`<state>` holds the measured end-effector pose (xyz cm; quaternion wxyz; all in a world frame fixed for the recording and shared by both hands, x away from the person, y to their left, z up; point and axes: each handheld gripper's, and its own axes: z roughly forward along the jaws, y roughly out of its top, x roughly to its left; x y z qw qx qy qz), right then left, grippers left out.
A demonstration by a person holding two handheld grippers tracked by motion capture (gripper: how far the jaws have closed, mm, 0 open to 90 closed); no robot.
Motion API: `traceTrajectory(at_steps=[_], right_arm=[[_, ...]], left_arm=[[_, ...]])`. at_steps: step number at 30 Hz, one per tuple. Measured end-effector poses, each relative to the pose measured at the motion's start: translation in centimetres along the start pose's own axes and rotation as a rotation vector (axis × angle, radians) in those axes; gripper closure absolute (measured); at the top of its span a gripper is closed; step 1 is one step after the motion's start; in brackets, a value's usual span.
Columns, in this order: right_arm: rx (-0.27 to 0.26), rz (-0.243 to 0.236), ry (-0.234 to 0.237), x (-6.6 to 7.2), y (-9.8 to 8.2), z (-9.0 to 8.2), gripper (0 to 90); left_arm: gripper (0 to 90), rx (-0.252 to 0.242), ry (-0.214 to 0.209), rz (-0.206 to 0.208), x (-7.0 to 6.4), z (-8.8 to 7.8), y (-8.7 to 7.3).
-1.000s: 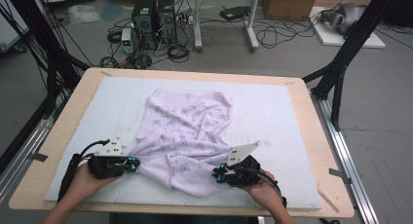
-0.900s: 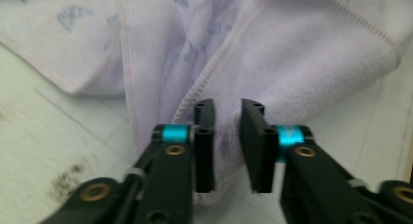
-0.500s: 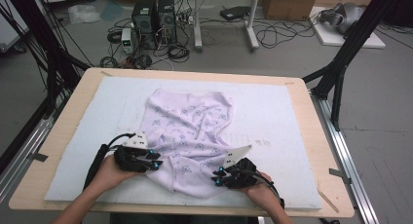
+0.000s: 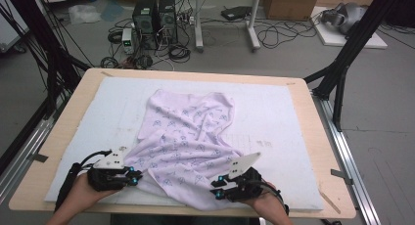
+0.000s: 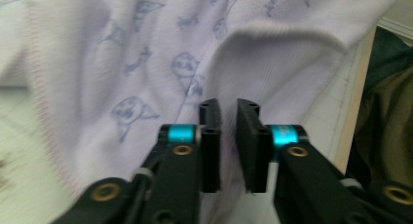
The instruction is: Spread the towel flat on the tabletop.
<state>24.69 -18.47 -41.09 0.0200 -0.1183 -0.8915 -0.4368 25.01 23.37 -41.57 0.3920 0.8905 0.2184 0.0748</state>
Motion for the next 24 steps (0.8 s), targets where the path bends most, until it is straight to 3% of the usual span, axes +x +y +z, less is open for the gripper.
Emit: traceTrajectory(at_steps=[3, 5, 7, 12, 14, 15, 16, 17, 18, 20, 24], right_arm=[[-0.010, 0.018, -0.078, -1.4, 0.5, -0.9, 66.3], [0.005, 0.032, -0.122, -2.5, 0.5, -0.7, 66.2], [0.033, 0.047, -0.151, -3.4, 0.4, 0.1, 65.1], [0.099, 0.038, -0.179, -4.0, 0.6, 3.2, 56.7], [0.130, 0.032, -0.190, -4.0, 0.8, 4.4, 59.8], [0.131, 0.023, -0.202, -3.9, 0.8, 4.8, 63.7], [0.124, 0.013, -0.203, -3.9, 0.9, 4.9, 71.5], [0.128, 0.011, -0.191, -3.9, 0.9, 4.9, 83.3], [0.135, 0.005, -0.178, -3.9, 1.0, 4.8, 87.6], [0.142, 0.010, -0.168, -4.1, 0.9, 4.5, 88.7], [0.131, 0.044, -0.219, -4.7, 0.1, 1.9, 89.1]], left_arm=[[63.3, -0.053, 0.017, -0.020, 0.6, -0.6, 1.1], [61.0, -0.097, 0.008, -0.023, 1.0, -0.7, 2.2], [57.8, -0.109, 0.001, -0.022, 1.2, -0.1, 3.3], [46.8, -0.040, -0.084, -0.018, 1.2, 3.9, 4.3], [45.4, -0.011, -0.117, -0.013, 0.8, 5.4, 4.1], [51.1, 0.011, -0.134, 0.003, 0.7, 6.0, 4.0], [63.1, 0.032, -0.139, 0.022, 0.4, 6.5, 3.7], [74.1, 0.035, -0.142, 0.045, 0.1, 6.7, 3.5], [78.4, 0.021, -0.135, 0.051, -0.1, 6.6, 3.4], [82.9, 0.027, -0.132, 0.061, -0.1, 6.0, 3.4], [83.6, -0.009, -0.113, 0.055, -0.1, 4.3, 3.0]])
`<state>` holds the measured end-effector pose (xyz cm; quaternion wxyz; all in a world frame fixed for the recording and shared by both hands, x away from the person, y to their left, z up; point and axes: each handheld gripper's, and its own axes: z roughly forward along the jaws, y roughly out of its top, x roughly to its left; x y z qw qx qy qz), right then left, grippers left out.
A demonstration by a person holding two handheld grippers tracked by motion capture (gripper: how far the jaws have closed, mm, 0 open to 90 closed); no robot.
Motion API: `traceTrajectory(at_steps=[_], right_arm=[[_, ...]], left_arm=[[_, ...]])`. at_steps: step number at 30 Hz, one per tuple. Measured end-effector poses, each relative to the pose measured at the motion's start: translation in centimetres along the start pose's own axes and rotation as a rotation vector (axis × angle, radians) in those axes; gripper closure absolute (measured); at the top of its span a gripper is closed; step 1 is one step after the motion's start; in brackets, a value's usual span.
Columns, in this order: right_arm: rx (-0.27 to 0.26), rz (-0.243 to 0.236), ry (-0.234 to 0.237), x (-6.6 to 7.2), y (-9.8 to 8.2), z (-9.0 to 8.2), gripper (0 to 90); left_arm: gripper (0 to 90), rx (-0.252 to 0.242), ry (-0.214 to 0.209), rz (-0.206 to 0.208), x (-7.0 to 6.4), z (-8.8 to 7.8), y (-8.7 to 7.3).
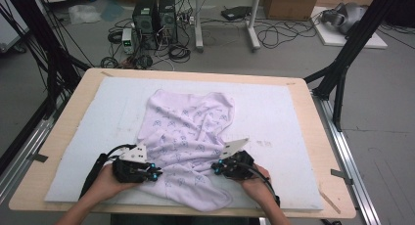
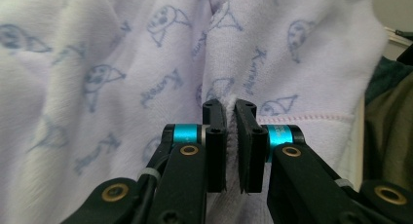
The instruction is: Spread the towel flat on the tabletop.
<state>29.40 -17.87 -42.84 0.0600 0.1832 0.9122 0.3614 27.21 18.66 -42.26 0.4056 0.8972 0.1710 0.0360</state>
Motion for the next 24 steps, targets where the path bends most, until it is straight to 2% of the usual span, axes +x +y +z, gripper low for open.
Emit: traceTrajectory(at_steps=[2, 5, 7, 10, 12, 14, 16, 18, 20, 22, 24], right_arm=[[-0.024, 0.036, -0.037, -0.8, -0.7, -1.8, 89.1], [-0.054, 0.076, -0.055, -2.0, -1.5, -3.9, 89.2], [-0.045, 0.073, -0.072, -2.5, -1.4, -4.7, 89.2], [-0.037, 0.059, -0.090, -2.9, -0.9, -5.0, 89.2], [-0.043, 0.059, -0.097, -3.1, -0.6, -4.6, 89.1], [-0.030, 0.053, -0.095, -3.2, -0.3, -4.1, 87.8], [-0.047, 0.041, -0.094, -3.0, -0.2, -4.0, 80.1], [-0.097, 0.026, -0.084, -2.2, -0.2, -4.4, 74.1], [-0.140, -0.001, -0.042, -1.1, -0.1, -4.5, 69.5], [-0.141, -0.024, 0.003, 0.4, -0.1, -3.9, 64.9], [-0.111, -0.065, 0.038, 1.7, -0.4, -2.9, 59.9]], left_arm=[[83.7, -0.014, 0.007, 0.002, 0.1, -0.8, -0.3], [84.4, -0.045, 0.012, -0.004, -0.2, -1.7, -0.5], [84.4, -0.063, 0.010, -0.003, -0.5, -2.0, -0.4], [83.6, -0.061, 0.019, 0.009, -0.4, -2.0, -0.3], [82.2, -0.053, 0.018, -0.008, 0.0, -1.9, -0.2], [72.8, -0.051, 0.023, -0.032, 0.2, -1.8, 0.0], [58.2, -0.068, 0.021, -0.048, 0.2, -1.9, 0.4], [50.8, -0.061, 0.021, -0.048, 0.1, -1.8, 0.5], [47.0, -0.033, 0.039, -0.053, 0.3, -1.2, 0.4], [48.9, 0.002, 0.042, -0.056, 0.4, -0.6, -0.1], [64.5, 0.042, 0.044, -0.048, 0.5, 0.1, -0.7]])
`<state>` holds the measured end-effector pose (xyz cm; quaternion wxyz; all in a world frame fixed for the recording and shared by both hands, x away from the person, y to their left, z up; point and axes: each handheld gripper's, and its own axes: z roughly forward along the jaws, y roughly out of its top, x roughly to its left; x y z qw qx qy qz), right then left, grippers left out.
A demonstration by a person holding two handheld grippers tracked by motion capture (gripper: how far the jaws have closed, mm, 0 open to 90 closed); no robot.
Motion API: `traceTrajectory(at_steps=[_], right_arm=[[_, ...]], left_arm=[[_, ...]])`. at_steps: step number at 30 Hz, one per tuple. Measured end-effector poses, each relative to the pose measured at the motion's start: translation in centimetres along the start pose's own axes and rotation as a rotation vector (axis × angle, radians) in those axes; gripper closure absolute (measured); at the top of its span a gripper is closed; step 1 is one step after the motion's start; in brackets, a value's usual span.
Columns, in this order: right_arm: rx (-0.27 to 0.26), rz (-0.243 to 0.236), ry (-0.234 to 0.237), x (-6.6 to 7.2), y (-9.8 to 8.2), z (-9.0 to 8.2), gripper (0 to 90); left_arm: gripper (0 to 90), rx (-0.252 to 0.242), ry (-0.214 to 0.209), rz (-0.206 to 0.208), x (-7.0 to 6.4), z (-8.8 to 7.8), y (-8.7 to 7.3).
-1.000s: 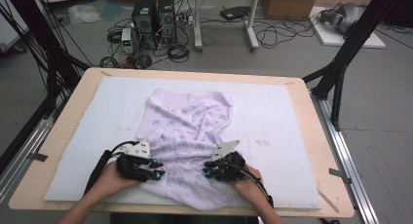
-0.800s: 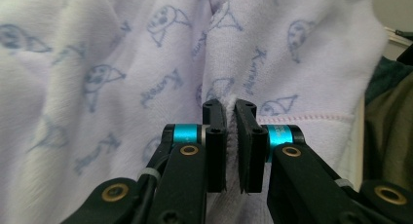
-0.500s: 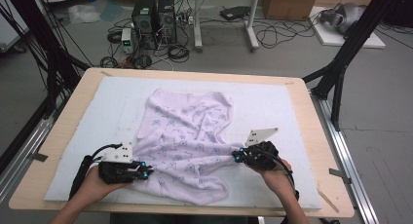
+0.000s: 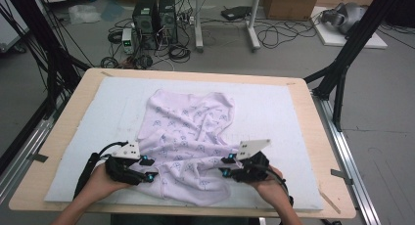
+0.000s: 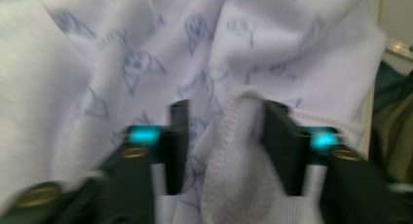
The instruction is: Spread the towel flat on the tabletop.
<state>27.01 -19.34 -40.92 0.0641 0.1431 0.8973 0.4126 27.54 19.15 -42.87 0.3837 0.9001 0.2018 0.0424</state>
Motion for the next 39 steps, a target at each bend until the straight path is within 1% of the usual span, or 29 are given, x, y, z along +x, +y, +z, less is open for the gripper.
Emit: traceTrajectory(at_steps=[1, 2, 3, 4, 5, 6, 8, 9, 10, 11, 12, 13, 14, 15, 18, 20, 21, 23, 25, 27, 28, 29, 30, 32, 33, 34, 36, 38, 39], right_arm=[[0.008, -0.009, 0.016, 0.5, -0.1, 0.5, 59.2], [0.009, -0.007, 0.046, 1.0, -0.3, 0.9, 59.2], [0.012, -0.007, 0.063, 1.4, -0.4, 1.3, 59.1], [0.031, -0.016, 0.072, 1.6, -0.5, 1.7, 60.0], [0.062, -0.019, 0.082, 1.8, -0.6, 2.2, 62.1], [0.084, -0.016, 0.089, 2.0, -0.7, 2.6, 66.7], [0.110, -0.011, 0.102, 2.1, -0.8, 3.2, 79.4], [0.107, -0.008, 0.121, 2.1, -0.8, 3.3, 82.5], [0.113, -0.008, 0.119, 2.2, -0.8, 3.2, 83.6], [0.117, -0.018, 0.120, 2.2, -0.7, 3.1, 84.3], [0.121, -0.017, 0.124, 2.3, -0.7, 2.9, 84.8], [0.123, -0.014, 0.128, 2.5, -0.7, 2.7, 84.8], [0.124, -0.014, 0.113, 2.6, -0.8, 2.2, 84.9], [0.120, -0.007, 0.112, 2.7, -0.9, 1.7, 84.9], [0.096, 0.013, 0.086, 3.1, -1.6, -0.2, 85.0], [0.085, 0.030, 0.076, 3.4, -2.1, -1.4, 85.0], [0.071, 0.041, 0.084, 3.6, -2.2, -1.9, 85.0], [0.050, 0.036, 0.129, 4.2, -2.3, -2.5, 84.8], [0.047, 0.022, 0.133, 4.7, -2.1, -2.9, 84.5], [0.028, 0.017, 0.138, 4.7, -1.9, -3.3, 80.8], [0.009, 0.020, 0.138, 4.5, -1.7, -3.4, 76.8], [-0.010, 0.020, 0.122, 4.2, -1.5, -3.5, 73.6], [-0.023, 0.028, 0.112, 3.9, -1.3, -3.6, 70.9], [-0.055, 0.028, 0.092, 3.2, -0.7, -3.5, 66.6], [-0.066, 0.030, 0.085, 2.9, -0.4, -3.3, 66.6], [-0.068, 0.022, 0.088, 2.6, -0.1, -2.9, 65.9], [-0.048, 0.014, 0.089, 2.1, 0.4, -1.7, 63.4], [-0.017, 0.001, 0.093, 1.8, 0.6, 0.1, 56.3], [0.006, -0.009, 0.078, 1.7, 0.7, 1.0, 52.8]], left_arm=[[67.9, 0.000, 0.004, -0.004, 0.0, 0.3, -0.2], [73.8, -0.011, 0.001, -0.007, 0.1, 0.3, -0.4], [76.3, -0.014, -0.004, -0.008, 0.2, 0.1, -0.4], [80.5, -0.017, 0.000, -0.008, 0.2, -0.1, -0.4], [81.6, -0.022, 0.002, -0.009, 0.1, -0.4, -0.4], [82.3, -0.021, 0.003, -0.004, 0.1, -0.7, -0.4], [82.7, -0.032, 0.009, 0.005, 0.0, -1.5, -0.6], [82.8, -0.038, 0.006, 0.002, 0.0, -1.8, -0.8], [82.7, -0.045, 0.003, -0.008, -0.2, -2.1, -1.0], [82.6, -0.046, 0.005, -0.006, -0.3, -2.4, -1.3], [82.2, -0.052, -0.001, -0.005, -0.4, -2.7, -1.5], [81.6, -0.047, 0.004, -0.005, -0.6, -3.0, -1.7], [80.1, -0.047, 0.016, -0.006, -0.8, -3.2, -1.9], [78.4, -0.047, 0.019, -0.005, -0.9, -3.5, -2.2], [79.5, -0.060, 0.026, -0.018, -1.1, -4.3, -2.8], [83.4, -0.061, 0.027, -0.010, -1.2, -4.5, -3.0], [83.9, -0.058, 0.023, -0.006, -1.2, -4.5, -3.1], [84.8, -0.041, 0.030, 0.000, -1.3, -4.6, -3.2], [84.7, -0.029, 0.033, -0.002, -1.2, -5.0, -3.6], [81.7, -0.036, 0.035, -0.019, -1.0, -5.6, -4.1], [74.9, -0.044, 0.044, -0.032, -0.9, -5.9, -4.2], [64.9, -0.055, 0.045, -0.041, -0.8, -6.3, -4.2], [59.8, -0.071, 0.041, -0.043, -0.7, -6.6, -4.1], [52.9, -0.098, 0.051, -0.051, -0.6, -7.0, -3.6], [50.8, -0.107, 0.048, -0.051, -0.5, -7.1, -3.3], [50.6, -0.117, 0.041, -0.049, -0.4, -7.0, -3.0], [50.2, -0.117, 0.027, -0.045, 0.0, -6.4, -2.4], [49.4, -0.104, 0.009, -0.049, 0.4, -5.2, -1.9], [48.9, -0.090, -0.007, -0.045, 0.6, -4.5, -1.8]])
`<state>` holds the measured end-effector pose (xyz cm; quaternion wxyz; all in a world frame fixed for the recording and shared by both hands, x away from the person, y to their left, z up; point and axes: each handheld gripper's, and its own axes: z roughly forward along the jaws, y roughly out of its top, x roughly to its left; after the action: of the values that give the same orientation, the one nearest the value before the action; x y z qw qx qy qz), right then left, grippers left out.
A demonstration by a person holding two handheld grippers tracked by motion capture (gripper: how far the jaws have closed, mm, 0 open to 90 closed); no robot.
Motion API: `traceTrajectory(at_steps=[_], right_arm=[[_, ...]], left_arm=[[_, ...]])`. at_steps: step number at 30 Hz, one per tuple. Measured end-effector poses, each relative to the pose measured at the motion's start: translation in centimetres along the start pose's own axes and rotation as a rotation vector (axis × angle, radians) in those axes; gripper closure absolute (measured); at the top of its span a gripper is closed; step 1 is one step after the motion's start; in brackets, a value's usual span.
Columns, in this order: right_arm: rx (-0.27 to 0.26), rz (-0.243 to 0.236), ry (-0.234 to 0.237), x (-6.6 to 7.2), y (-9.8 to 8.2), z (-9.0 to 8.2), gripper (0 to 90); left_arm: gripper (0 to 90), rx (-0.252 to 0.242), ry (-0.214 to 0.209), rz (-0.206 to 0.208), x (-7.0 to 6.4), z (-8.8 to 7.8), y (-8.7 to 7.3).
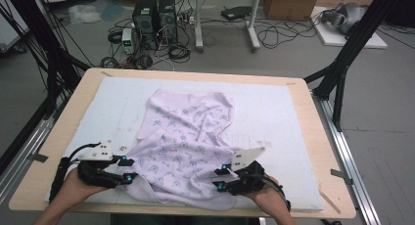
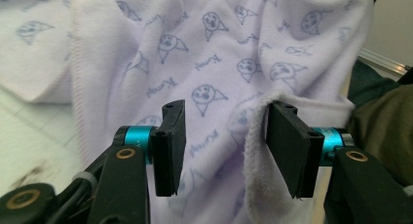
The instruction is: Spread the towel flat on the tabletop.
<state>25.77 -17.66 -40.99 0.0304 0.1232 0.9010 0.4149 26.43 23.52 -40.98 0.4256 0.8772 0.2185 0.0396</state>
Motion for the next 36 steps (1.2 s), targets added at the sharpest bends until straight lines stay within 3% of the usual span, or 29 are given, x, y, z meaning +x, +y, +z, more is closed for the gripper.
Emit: traceTrajectory(at_steps=[2, 4, 7, 8, 10, 13, 19, 21, 23, 25, 26, 28, 31, 34, 36], right_arm=[[0.033, 0.000, -0.003, -0.4, 0.1, 1.6, 50.3], [0.076, -0.007, 0.001, -0.9, 0.1, 3.0, 55.7], [0.094, -0.063, -0.031, -0.8, -0.1, 3.5, 78.9], [0.101, -0.054, -0.005, -0.9, -0.1, 3.4, 88.8], [0.119, -0.030, 0.044, -0.9, -0.5, 3.5, 89.6], [0.121, -0.030, 0.075, -0.2, -1.1, 3.0, 89.9], [0.087, -0.022, 0.159, 2.5, -2.5, 1.1, 90.0], [0.056, -0.037, 0.204, 3.6, -2.6, 0.1, 89.9], [0.031, -0.045, 0.171, 4.1, -2.3, -1.0, 87.4], [-0.006, -0.028, 0.106, 3.6, -1.9, -1.7, 75.4], [-0.015, -0.008, 0.091, 3.1, -1.7, -1.9, 74.1], [-0.016, 0.013, 0.047, 2.0, -1.5, -1.6, 66.5], [-0.003, 0.048, -0.001, 0.8, -1.2, 0.0, 52.3], [0.022, 0.042, -0.017, -0.1, -0.8, 2.0, 49.0], [0.081, 0.029, -0.014, -0.5, -0.8, 3.2, 56.4]], left_arm=[[49.5, 0.038, -0.028, 0.002, 0.0, 1.7, 0.1], [60.6, 0.082, -0.063, 0.020, -0.2, 3.1, 0.1], [80.5, 0.094, -0.081, 0.048, -0.7, 3.9, -0.2], [82.9, 0.088, -0.084, 0.040, -0.8, 3.7, -0.3], [84.5, 0.086, -0.094, 0.034, -1.0, 3.3, -0.5], [85.0, 0.081, -0.105, 0.058, -2.0, 2.4, -0.9], [84.4, 0.048, -0.151, 0.106, -4.3, 0.2, -1.4], [78.6, 0.025, -0.150, 0.111, -4.8, -0.5, -1.2], [59.8, 0.001, -0.124, 0.106, -4.7, -1.2, -0.8], [52.6, -0.023, -0.103, 0.092, -4.2, -1.6, -0.3], [49.8, -0.034, -0.089, 0.084, -3.9, -1.6, -0.1], [49.6, -0.049, -0.073, 0.077, -3.2, -1.2, 0.3], [50.3, -0.004, -0.033, 0.072, -2.2, 0.9, 0.5], [53.8, 0.058, -0.043, 0.062, -1.4, 3.5, 0.3], [62.3, 0.091, -0.060, 0.063, -1.5, 4.9, 0.1]])
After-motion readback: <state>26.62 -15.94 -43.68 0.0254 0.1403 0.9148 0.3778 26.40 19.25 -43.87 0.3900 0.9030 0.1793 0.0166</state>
